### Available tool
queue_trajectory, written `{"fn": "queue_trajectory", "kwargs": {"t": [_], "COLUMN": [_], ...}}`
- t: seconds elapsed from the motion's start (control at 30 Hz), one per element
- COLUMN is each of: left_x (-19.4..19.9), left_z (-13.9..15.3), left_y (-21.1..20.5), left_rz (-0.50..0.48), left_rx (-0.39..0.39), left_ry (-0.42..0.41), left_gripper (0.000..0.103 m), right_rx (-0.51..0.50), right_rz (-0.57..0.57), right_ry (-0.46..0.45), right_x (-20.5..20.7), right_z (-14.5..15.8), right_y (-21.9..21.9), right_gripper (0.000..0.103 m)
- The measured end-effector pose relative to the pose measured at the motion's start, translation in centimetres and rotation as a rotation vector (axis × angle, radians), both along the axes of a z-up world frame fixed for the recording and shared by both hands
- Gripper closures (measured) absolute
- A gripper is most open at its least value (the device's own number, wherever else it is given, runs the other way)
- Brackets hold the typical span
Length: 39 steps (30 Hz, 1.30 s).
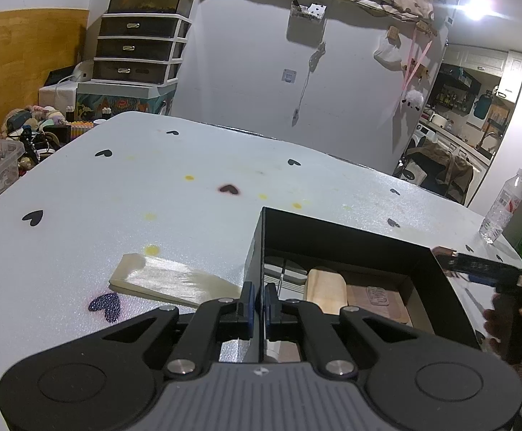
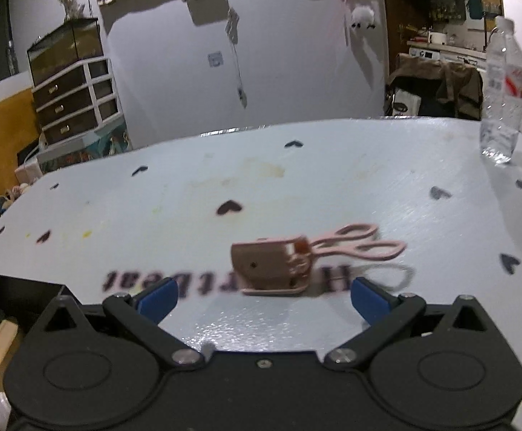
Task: Organize rigid objects
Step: 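Move the right tool to the pink scissors-shaped clip and grasp it, then lower the pink clip into the black box and open the right tool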
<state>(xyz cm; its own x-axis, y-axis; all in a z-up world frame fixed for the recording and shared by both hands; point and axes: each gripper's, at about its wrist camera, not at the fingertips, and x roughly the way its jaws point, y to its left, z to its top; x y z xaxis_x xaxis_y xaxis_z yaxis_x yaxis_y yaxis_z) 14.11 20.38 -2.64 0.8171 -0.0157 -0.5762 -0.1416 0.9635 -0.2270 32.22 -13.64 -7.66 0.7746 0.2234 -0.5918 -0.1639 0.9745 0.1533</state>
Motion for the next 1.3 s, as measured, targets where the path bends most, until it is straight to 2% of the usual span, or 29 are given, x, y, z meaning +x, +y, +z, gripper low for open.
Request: {"fn": "queue_trajectory", "kwargs": {"t": [0.13,0.23,0.37,0.47,0.53,0.6,0.7,0.8,1.1,1.3], "left_x": [0.0,0.1,0.1,0.2,0.2,0.2,0.2,0.2,0.3,0.3], "left_z": [0.0,0.0,0.0,-0.1,-0.1,-0.1,-0.1,-0.1,-0.1,-0.4], "left_y": [0.0,-0.2,-0.2,-0.2,-0.2,-0.2,-0.2,-0.2,-0.2,-0.1], "left_rz": [0.0,-0.001,-0.001,-0.001,-0.001,0.0,0.0,0.0,0.0,0.003], "left_rx": [-0.001,0.001,-0.001,-0.001,0.0,0.0,-0.001,0.001,0.001,0.005], "left_ry": [0.0,0.001,0.0,0.001,0.001,0.002,0.001,0.002,0.003,0.004], "left_gripper": [0.098,0.098,0.098,0.098,0.098,0.098,0.098,0.098,0.098,0.098], "right_rx": [0.01,0.001,0.057,0.081,0.076,0.06,0.027,0.036,0.03,0.07], "right_rz": [-0.025,-0.052,-0.087,-0.112,-0.122,-0.128,-0.135,-0.139,-0.048,0.111], "right_ry": [0.041,0.023,0.023,0.016,0.007,-0.001,-0.014,-0.018,-0.027,-0.096], "right_x": [1.2,1.7,2.4,2.9,3.2,3.4,3.3,3.3,2.5,-1.2], "right_z": [-1.2,-1.3,-1.1,-1.1,-1.1,-1.1,-1.2,-1.1,-0.7,2.8], "right_y": [0.6,0.6,-0.1,-0.4,-0.3,-0.2,0.0,-0.4,-1.0,-1.0], "right_gripper": [0.0,0.0,0.001,0.008,0.016,0.02,0.032,0.043,0.044,0.044]}}
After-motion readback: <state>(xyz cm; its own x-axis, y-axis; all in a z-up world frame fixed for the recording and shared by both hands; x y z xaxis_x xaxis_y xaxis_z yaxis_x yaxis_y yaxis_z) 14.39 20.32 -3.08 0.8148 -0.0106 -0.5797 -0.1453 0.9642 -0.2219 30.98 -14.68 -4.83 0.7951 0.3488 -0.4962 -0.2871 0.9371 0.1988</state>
